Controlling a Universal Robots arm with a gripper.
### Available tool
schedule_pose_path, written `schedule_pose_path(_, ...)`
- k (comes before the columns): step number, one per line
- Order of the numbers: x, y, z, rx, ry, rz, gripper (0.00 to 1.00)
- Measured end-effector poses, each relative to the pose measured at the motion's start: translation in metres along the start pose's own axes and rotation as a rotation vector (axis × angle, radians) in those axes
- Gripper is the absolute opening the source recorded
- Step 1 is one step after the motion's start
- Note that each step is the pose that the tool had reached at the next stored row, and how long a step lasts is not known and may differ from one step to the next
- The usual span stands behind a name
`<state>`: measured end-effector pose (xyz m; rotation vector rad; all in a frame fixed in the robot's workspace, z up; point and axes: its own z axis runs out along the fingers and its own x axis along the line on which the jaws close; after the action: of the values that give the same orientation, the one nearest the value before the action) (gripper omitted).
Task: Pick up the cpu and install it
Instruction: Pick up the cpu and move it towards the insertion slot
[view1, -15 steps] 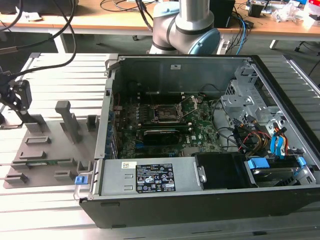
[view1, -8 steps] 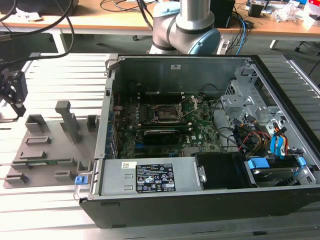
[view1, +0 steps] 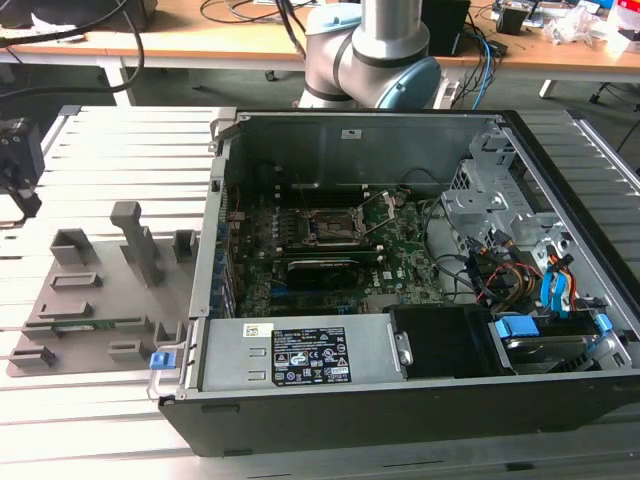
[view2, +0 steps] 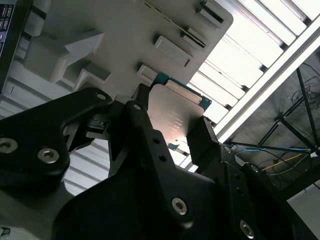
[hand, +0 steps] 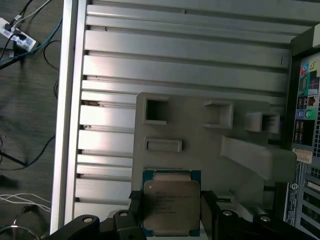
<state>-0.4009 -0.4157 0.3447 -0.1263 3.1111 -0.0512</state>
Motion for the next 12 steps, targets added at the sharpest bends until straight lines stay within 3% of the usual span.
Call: schedule_pose_path(12, -0.0014, -0.0009, -0.0336, 0.0, 0.0, 0.0, 0.55)
